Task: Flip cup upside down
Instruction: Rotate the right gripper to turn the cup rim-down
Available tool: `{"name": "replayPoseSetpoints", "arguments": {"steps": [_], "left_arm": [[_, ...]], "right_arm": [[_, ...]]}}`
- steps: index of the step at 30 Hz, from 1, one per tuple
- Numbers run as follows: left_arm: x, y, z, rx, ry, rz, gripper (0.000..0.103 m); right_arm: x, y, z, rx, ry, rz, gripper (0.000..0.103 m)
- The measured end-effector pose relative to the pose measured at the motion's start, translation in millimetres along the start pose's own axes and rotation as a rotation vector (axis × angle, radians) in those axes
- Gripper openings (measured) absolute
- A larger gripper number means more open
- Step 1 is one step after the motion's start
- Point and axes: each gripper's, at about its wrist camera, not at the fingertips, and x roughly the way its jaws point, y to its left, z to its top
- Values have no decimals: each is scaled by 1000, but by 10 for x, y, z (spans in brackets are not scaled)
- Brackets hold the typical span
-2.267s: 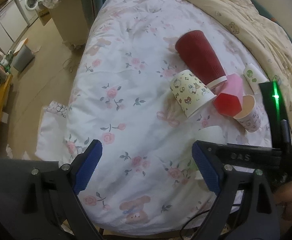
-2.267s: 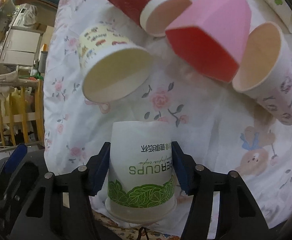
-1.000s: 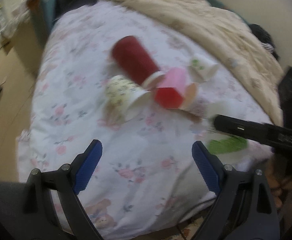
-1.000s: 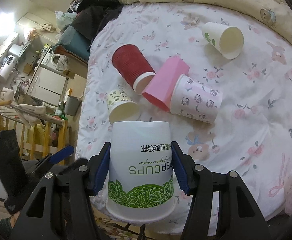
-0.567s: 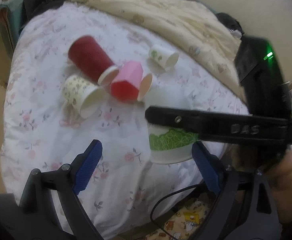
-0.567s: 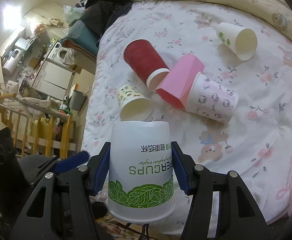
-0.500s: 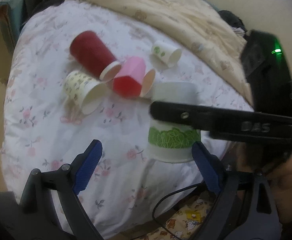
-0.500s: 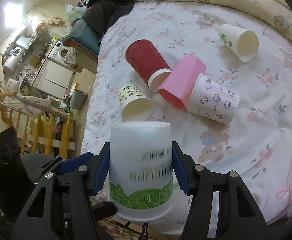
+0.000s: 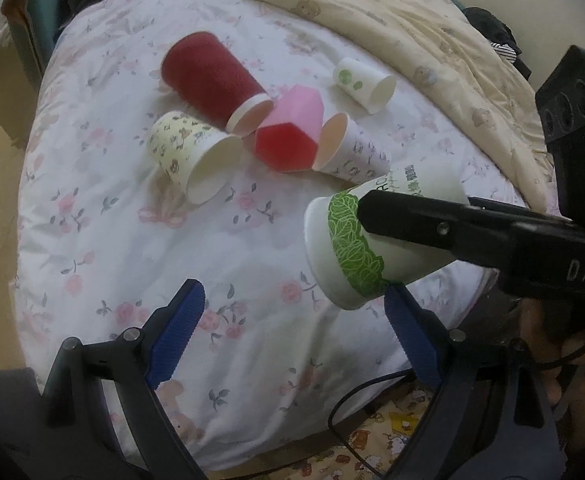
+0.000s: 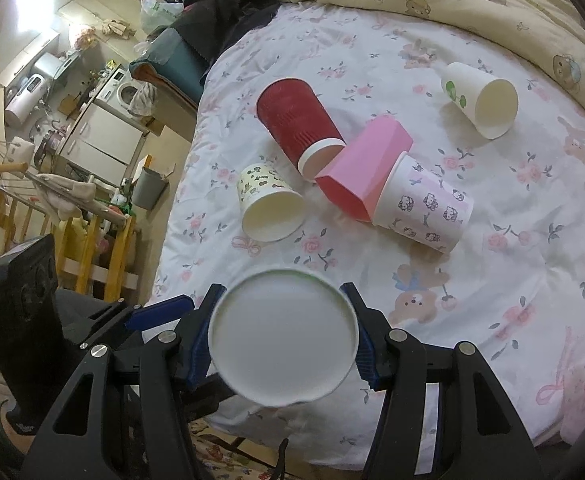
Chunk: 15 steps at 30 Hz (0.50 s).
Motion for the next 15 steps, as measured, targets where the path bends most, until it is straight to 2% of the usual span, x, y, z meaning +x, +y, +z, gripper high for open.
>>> {"name": "replayPoseSetpoints", "arguments": {"steps": [4, 6, 10, 12, 15], "left_arm": [[-33, 46, 21, -7, -7, 26, 89], [-81, 152, 38, -38, -19, 52, 89], [-131, 435, 38, -135, -33, 148, 89], [-135, 580, 31, -187, -30, 203, 89], [-159, 709, 24, -230, -31, 230, 89]], "right_arm": [[10, 18, 1, -20, 4, -24, 60], [-33, 16, 31, -25, -11, -39, 60], [-78, 63, 138, -79, -27, -104, 59], [-27, 83, 187, -111, -17, -138, 59], [166, 107, 270, -159, 15, -187, 59]]}}
